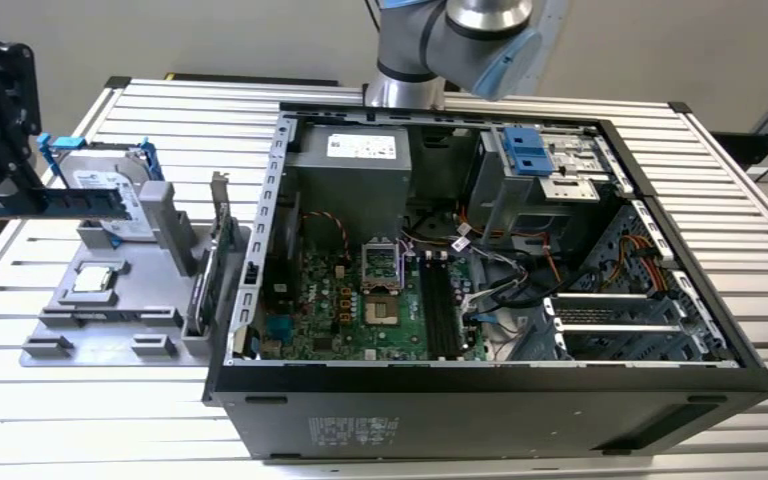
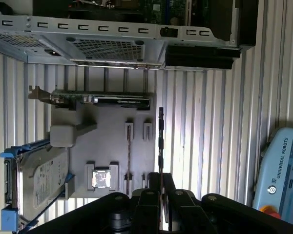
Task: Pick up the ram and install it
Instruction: 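Pick up the ram and move it above insertion slot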
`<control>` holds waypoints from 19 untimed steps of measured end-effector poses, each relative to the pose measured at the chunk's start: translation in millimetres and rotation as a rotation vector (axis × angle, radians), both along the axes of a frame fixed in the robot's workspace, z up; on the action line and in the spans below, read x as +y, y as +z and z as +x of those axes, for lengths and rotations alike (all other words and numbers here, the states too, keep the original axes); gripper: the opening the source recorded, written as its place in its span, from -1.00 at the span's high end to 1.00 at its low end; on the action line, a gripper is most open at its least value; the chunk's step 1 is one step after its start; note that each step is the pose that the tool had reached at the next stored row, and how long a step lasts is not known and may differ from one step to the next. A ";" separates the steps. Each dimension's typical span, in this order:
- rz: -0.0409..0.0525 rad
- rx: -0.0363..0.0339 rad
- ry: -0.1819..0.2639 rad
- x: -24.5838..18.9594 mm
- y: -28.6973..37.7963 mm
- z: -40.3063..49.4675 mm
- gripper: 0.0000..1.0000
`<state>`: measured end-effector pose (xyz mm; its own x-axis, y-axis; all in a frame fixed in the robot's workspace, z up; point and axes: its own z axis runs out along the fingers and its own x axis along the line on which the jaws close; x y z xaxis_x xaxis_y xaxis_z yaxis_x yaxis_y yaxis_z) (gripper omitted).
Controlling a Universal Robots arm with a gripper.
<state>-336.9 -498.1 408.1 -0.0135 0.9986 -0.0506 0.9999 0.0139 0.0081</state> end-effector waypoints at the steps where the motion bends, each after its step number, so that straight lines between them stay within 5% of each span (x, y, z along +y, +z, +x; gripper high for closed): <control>1: 0.0000 0.0000 0.000 0.0 0.0 2.7 1.00; 19: -0.0001 0.0002 0.000 0.0 0.0 51.4 1.00</control>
<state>-285.6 -498.1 408.1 -0.0135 0.9986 -0.0507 0.9999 0.0139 0.0079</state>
